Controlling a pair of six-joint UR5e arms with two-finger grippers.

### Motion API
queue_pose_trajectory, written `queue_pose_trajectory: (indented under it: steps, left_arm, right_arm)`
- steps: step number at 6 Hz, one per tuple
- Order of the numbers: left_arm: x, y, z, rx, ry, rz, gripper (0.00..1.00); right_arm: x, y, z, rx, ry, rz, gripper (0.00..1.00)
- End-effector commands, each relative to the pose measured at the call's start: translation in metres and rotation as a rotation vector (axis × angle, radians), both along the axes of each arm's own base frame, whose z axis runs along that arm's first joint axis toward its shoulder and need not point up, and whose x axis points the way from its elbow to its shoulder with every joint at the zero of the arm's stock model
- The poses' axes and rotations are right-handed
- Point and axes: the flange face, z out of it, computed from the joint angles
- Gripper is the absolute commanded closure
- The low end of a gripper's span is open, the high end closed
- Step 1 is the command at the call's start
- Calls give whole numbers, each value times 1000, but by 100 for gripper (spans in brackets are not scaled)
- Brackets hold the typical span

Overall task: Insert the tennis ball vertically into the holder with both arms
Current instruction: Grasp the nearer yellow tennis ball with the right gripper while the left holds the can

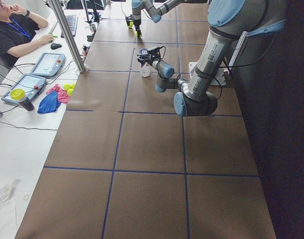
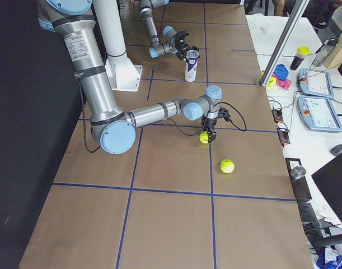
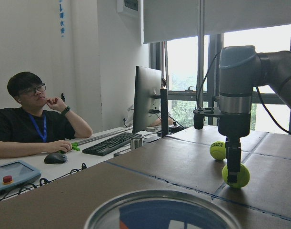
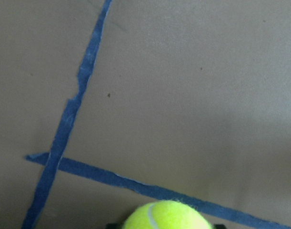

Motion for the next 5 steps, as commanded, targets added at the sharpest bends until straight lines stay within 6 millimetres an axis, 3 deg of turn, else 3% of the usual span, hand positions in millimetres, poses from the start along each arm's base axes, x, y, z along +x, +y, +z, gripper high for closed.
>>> queue_pose_trajectory:
  steps: [1,2,3,5]
  left_arm:
    - [0,0,0,0,0,0,7]
    - [0,0,-1,0,2,0,7]
    - [0,0,-1,1,2,2,7]
    - [0,0,-1,1,0,3,7]
  right_arm:
    - [7,0,-29,24,-38,10,87]
    - [34,-5,-59,22,-121,27,89]
    - [58,0,-107,19,-184,45,89]
    - [63,23,-205,-67,-263,188,89]
